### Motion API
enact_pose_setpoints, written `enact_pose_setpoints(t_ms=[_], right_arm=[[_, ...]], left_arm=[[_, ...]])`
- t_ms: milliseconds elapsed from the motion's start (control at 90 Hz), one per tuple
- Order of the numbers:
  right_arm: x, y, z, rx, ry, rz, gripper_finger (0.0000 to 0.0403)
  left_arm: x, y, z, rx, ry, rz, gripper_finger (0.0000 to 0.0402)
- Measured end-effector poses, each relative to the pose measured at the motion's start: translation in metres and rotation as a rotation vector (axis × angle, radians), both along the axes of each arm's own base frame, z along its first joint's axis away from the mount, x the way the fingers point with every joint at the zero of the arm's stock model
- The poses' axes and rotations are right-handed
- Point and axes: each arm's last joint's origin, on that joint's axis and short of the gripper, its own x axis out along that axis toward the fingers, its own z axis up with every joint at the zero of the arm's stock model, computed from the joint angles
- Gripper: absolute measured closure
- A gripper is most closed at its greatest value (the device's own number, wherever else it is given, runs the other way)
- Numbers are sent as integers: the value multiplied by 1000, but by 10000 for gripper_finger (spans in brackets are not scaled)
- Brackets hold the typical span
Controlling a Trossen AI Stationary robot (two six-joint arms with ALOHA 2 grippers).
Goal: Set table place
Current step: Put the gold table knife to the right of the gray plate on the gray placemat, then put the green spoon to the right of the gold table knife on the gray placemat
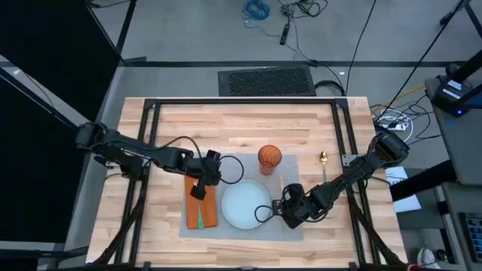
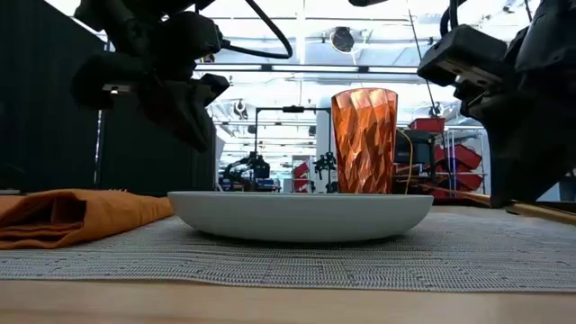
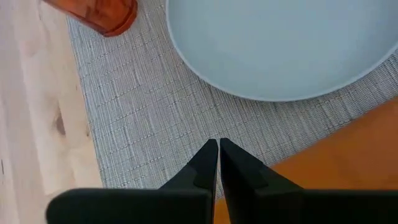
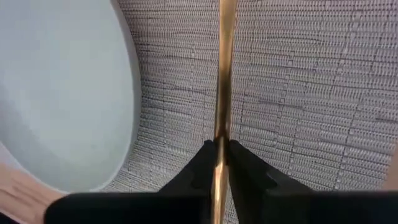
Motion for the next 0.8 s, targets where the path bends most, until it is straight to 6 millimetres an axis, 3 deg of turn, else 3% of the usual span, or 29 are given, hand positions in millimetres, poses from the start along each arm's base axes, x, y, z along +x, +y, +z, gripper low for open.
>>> enact_pose_setpoints(t_ms=[378, 644, 800], right_arm=[[0, 2, 1, 9, -15, 7, 352], [-15, -7, 1, -51, 138, 15, 351], [-29, -23, 16, -108, 229, -8, 351]], left_arm=[[-1, 0, 0, 0, 7, 2, 398], [-1, 0, 0, -3, 7, 5, 398], [-1, -2, 0, -2, 7, -2, 398]])
